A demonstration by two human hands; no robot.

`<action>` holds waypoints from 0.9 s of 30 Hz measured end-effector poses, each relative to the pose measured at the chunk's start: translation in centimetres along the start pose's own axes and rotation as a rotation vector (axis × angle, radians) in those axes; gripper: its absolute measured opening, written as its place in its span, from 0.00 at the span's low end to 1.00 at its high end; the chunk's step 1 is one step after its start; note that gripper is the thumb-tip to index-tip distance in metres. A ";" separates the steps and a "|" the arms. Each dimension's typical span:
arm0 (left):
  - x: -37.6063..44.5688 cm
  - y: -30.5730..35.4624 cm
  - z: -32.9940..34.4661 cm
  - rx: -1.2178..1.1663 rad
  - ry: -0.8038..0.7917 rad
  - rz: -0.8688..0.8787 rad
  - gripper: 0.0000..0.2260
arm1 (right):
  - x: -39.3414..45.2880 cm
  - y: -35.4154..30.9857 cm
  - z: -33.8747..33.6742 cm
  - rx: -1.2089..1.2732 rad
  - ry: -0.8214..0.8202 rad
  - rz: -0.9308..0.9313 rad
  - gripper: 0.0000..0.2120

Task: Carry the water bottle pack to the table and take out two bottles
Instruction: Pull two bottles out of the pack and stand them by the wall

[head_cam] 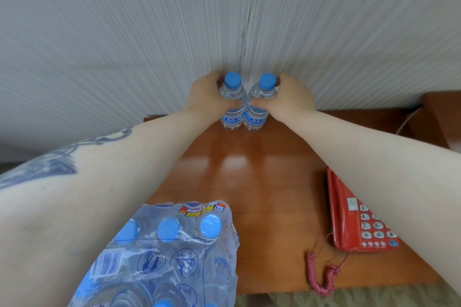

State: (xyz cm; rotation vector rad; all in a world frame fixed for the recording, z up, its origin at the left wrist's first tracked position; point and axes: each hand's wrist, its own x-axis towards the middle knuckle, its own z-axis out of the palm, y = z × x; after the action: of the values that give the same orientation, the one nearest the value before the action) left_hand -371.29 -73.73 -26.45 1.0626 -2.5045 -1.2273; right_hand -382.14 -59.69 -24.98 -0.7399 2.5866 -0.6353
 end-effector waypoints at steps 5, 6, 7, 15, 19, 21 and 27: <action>0.2 -0.3 0.6 -0.035 0.026 -0.030 0.27 | 0.4 -0.1 0.1 0.012 -0.006 -0.033 0.25; 0.2 -0.4 0.7 -0.042 0.031 -0.038 0.28 | 0.5 -0.1 0.1 0.007 -0.008 -0.035 0.24; 0.1 -0.4 0.7 -0.045 0.033 -0.043 0.29 | 0.6 -0.1 0.0 0.006 -0.008 -0.034 0.24; 0.1 -0.5 0.7 0.009 -0.032 -0.002 0.32 | 0.8 0.1 0.3 -0.001 -0.037 -0.018 0.31; 0.0 -0.1 1.0 -0.002 0.000 -0.019 0.29 | 0.5 0.3 0.7 0.050 0.011 -0.034 0.28; 0.0 -0.1 1.3 -0.018 0.028 -0.033 0.25 | 0.4 0.3 0.8 0.058 0.021 -0.035 0.26; -0.2 -0.2 1.5 -0.021 0.041 -0.040 0.25 | 0.2 0.5 0.9 0.098 0.051 -0.038 0.26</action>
State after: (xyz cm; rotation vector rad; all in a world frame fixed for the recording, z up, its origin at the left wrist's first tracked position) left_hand -371.68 -72.77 -27.57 1.1260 -2.4460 -1.2274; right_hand -382.13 -59.72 -26.02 -0.7521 2.5711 -0.7967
